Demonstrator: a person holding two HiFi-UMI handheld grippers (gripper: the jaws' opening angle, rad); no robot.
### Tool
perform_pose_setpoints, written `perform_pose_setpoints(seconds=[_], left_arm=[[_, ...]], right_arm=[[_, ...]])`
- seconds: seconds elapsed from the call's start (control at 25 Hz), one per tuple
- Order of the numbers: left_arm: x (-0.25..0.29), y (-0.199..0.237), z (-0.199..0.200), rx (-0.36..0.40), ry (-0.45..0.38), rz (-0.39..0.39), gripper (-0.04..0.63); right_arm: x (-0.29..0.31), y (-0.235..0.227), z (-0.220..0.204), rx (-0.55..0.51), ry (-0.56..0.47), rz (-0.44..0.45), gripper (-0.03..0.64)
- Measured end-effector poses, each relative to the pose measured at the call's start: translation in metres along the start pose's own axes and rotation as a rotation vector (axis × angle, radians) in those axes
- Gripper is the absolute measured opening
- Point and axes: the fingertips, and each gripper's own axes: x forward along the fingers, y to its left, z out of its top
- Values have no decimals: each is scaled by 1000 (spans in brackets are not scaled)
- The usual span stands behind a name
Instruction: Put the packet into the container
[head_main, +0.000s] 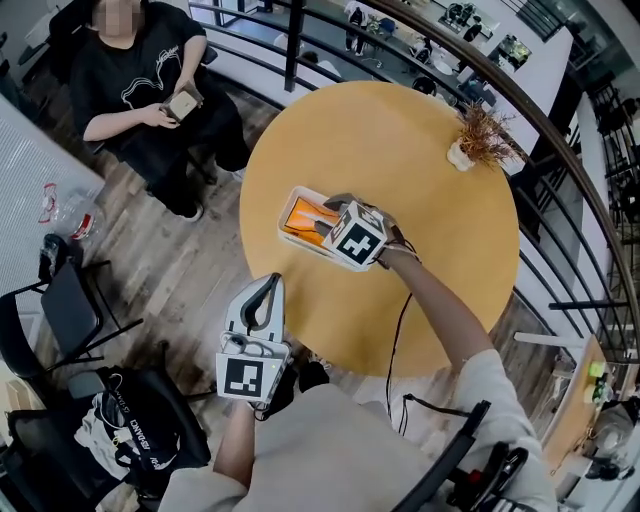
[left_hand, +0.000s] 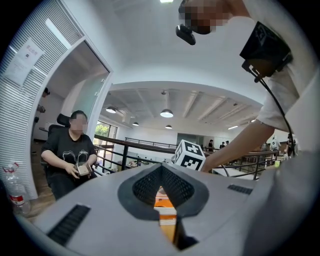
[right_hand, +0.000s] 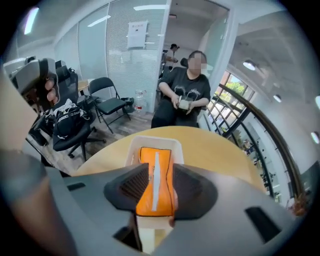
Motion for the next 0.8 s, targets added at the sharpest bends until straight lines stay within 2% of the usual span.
perform_pose_setpoints(seconds=[0.28,0.48,0.8], left_arm=[[3,-16,8,-33,-24,-39,5],[-3,-26,1,24,-15,-95,5],[-22,-40,0,52,-15,-148,5]], right_arm=[[-39,1,9,99,-195,-165,5],[-69,17,14,149,-295,-217,5],[-130,52,19,263,-471,-315,5]])
